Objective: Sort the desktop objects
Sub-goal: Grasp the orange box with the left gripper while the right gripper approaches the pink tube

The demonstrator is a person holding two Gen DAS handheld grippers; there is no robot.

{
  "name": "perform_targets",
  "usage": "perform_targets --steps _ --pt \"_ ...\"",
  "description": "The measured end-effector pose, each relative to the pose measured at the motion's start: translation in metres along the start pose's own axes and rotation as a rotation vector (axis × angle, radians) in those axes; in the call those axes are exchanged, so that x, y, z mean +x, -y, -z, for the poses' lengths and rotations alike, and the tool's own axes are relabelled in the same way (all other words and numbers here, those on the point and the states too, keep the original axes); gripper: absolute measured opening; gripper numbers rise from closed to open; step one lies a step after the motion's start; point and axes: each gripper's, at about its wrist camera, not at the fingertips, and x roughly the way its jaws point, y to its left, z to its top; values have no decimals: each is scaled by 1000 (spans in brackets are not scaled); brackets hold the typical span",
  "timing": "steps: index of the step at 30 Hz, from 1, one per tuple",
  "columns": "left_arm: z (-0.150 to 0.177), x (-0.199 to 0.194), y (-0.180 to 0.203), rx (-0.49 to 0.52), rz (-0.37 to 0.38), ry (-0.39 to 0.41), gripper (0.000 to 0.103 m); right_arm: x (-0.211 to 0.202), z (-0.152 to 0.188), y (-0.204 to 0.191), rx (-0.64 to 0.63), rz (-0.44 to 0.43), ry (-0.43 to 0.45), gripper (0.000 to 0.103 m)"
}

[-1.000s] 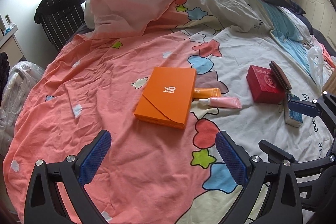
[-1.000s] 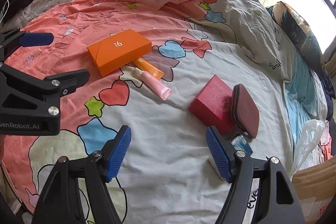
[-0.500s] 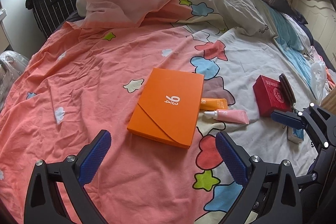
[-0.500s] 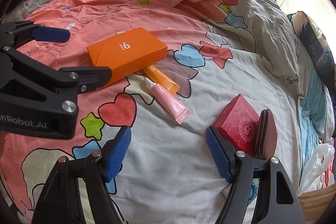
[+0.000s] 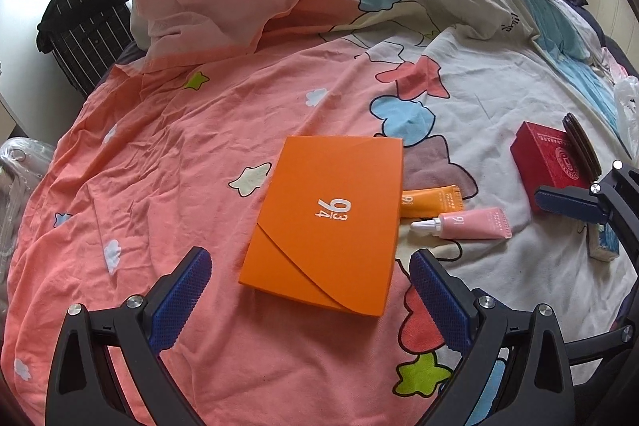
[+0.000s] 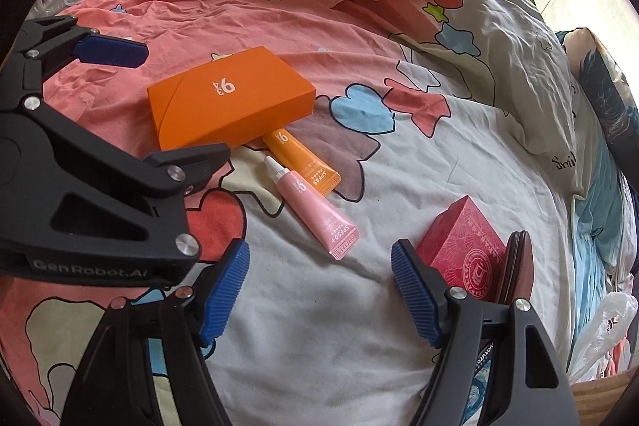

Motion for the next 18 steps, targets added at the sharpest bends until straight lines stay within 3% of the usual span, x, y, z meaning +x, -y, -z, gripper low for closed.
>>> perform_targets --steps 8,11,15,18 --pt "-4 24 -1 7 10 -48 102 9 -6 1 -9 11 -9 70" --pt "-6 23 -3 -4 11 -2 102 12 -7 1 -9 11 -12 70" --pt "-8 27 0 19 27 -12 102 13 -7 3 -7 11 -12 70" --pt "-6 31 2 32 30 -29 92 12 -8 4 -5 19 -7 70"
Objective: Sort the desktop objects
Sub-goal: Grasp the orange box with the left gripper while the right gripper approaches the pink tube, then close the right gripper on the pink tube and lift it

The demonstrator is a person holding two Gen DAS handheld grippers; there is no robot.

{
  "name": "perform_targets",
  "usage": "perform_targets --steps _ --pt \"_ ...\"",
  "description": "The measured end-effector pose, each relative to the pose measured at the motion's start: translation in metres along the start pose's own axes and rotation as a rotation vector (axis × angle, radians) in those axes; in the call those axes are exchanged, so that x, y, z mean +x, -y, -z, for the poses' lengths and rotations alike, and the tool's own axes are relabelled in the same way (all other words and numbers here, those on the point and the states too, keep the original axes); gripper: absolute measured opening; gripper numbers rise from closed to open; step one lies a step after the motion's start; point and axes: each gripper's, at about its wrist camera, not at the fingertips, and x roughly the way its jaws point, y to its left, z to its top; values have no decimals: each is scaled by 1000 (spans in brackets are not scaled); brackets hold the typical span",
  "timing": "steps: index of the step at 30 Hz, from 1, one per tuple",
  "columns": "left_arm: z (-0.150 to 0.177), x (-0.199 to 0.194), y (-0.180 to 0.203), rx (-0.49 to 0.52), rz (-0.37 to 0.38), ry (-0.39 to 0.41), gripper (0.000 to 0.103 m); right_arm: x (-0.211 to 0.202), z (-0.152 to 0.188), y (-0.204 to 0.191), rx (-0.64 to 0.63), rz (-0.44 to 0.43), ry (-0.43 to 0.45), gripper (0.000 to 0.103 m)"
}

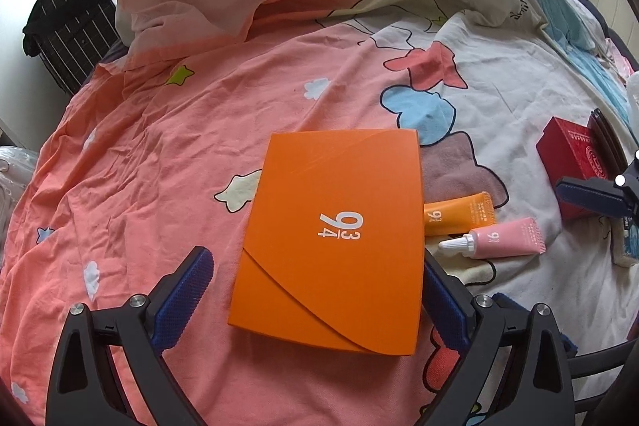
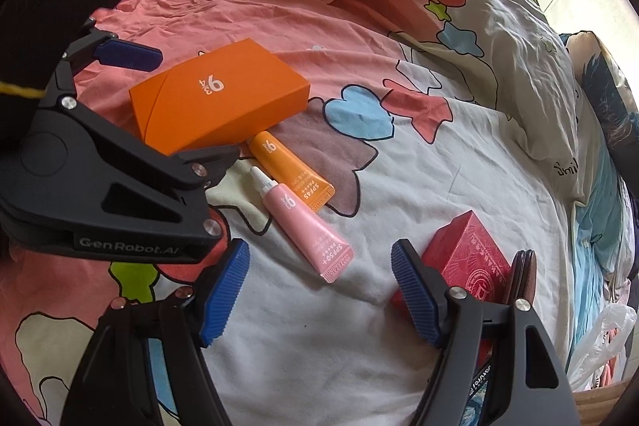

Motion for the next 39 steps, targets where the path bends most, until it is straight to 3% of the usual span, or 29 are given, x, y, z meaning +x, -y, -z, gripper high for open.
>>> perform_targets --steps 2,14,19,20,23,27,33,39 --pt "0 -1 1 -4 20 -10 84 -1 0 1 5 1 2 70" --pt "5 -12 2 18 7 1 84 6 -6 3 -20 2 16 70" --pt "8 -17 0 16 -3 6 84 16 -12 5 -20 -55 7 70" --pt "8 -18 -1 11 -2 6 84 16 -12 6 -20 -77 6 66" --pt "8 -22 -3 5 5 5 84 14 -12 4 -11 -156 -10 34" --pt "11 -25 -2 10 3 7 83 10 -12 -6 -44 -162 -15 17" --pt "15 -33 -5 4 3 19 83 -4 -8 -11 -44 -132 4 10" --pt "17 -43 -8 -8 5 29 83 -20 1 -4 -32 -102 24 9"
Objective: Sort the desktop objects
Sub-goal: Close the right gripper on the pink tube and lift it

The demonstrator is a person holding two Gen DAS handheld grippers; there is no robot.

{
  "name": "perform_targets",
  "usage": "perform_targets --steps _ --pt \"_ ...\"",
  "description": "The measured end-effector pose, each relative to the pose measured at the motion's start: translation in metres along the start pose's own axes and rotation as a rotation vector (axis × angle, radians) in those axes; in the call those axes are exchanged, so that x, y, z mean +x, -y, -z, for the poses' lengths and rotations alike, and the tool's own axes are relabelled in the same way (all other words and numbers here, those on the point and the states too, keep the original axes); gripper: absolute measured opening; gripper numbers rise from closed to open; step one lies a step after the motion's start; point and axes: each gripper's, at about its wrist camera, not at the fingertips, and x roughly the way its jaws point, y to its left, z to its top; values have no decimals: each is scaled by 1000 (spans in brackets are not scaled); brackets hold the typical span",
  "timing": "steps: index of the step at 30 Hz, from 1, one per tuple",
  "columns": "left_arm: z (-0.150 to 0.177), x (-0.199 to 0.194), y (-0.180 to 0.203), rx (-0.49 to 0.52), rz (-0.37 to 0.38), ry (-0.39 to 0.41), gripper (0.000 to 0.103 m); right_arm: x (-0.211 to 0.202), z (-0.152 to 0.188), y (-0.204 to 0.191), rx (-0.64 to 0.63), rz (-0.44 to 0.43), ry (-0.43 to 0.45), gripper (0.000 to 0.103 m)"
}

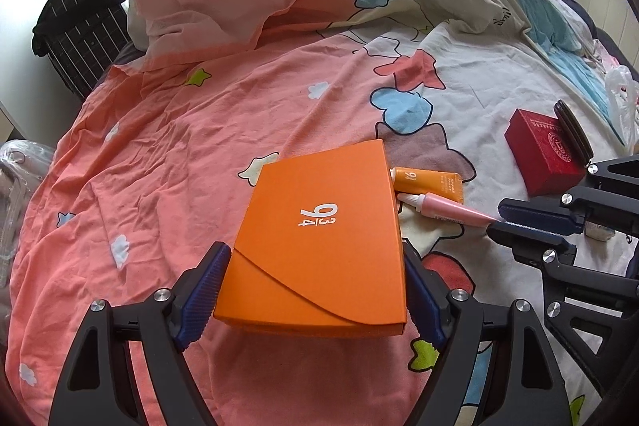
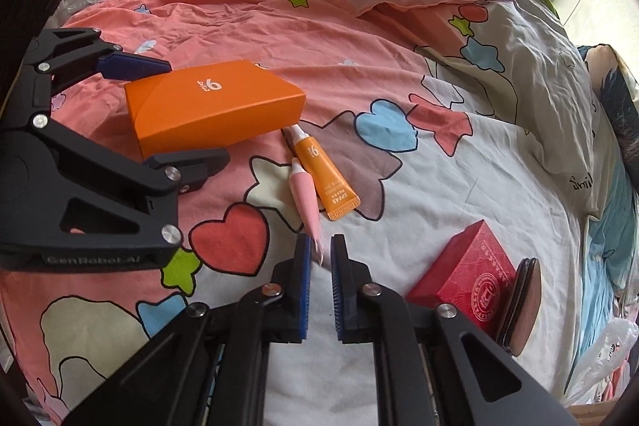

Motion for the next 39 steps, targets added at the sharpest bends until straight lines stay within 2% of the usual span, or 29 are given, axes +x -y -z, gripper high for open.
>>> perform_targets --steps 5,7,9,11,13,19,20,21,23,26,30,39 --pt "0 -3 0 1 -2 4 83 2 -2 1 -17 -41 33 9" --pt "1 -1 0 5 -7 2 83 8 -6 -2 -20 -41 20 12" --pt "1 0 0 6 -8 0 83 15 -10 -2 -12 -38 7 28" --pt "2 1 0 9 -11 -2 83 22 -14 -3 -15 -27 2 37" --pt "2 2 -2 4 -10 -1 83 25 -16 -5 -21 -29 1 38" --pt "4 3 -6 -6 1 -6 83 33 -17 0 -1 -79 -5 38" --pt "4 3 -6 -6 1 -7 83 33 -17 0 -2 -87 0 32" --pt "4 3 -6 -5 -1 -7 83 32 -16 0 -4 -96 8 18" --pt "5 2 -6 -6 -1 -7 83 31 -15 -3 -8 -97 14 11" --pt "4 1 -6 -6 -2 -6 83 28 -14 -10 -36 -64 24 11" --pt "4 -1 -6 -7 -1 -1 83 20 -12 -7 -18 -75 45 10" --pt "6 -4 -3 -4 -4 1 83 -8 -1 -5 -24 -34 97 10"
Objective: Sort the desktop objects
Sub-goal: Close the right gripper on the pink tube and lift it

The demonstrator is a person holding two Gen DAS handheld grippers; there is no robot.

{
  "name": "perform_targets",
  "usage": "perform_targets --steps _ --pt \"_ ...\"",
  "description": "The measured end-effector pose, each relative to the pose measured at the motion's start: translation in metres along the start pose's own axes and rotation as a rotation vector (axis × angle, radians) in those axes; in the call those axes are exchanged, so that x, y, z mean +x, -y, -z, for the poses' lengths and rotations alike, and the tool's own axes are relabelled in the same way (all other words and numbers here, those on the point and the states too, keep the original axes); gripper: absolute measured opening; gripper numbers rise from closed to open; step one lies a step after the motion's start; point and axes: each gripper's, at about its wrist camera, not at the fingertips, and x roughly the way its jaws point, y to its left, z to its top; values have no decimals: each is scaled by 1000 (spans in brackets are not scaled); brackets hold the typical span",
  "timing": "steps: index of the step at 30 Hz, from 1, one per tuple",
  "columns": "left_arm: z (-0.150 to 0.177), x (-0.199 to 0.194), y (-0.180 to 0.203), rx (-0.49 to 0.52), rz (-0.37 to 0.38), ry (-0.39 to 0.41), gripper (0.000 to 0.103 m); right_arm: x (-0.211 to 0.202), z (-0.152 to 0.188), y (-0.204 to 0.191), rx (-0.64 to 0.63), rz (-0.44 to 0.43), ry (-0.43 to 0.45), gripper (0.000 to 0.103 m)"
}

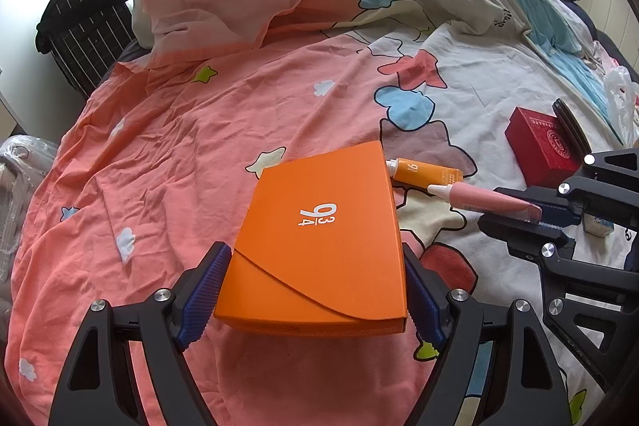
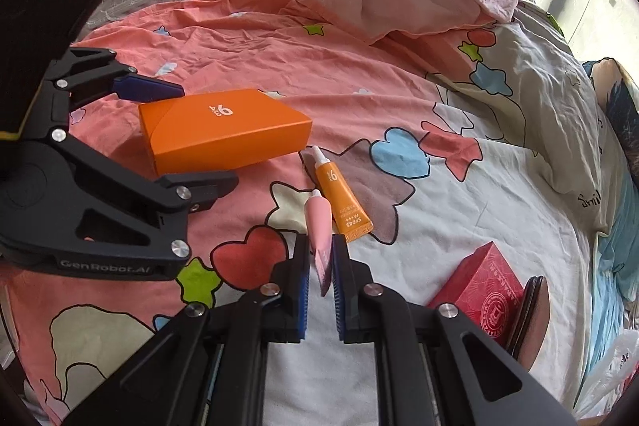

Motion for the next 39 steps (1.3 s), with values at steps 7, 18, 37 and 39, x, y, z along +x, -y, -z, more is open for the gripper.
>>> perform_targets --steps 7,18,37,39 --pt "1 -5 3 7 -5 4 83 -15 3 2 10 16 32 10" --pt "2 -5 8 13 -6 0 83 -17 11 5 11 21 28 10" --pt "6 2 14 34 -7 -16 83 18 15 -4 -6 -8 -52 18" --pt "7 3 15 36 -8 -18 83 21 12 -5 -9 -9 -55 22"
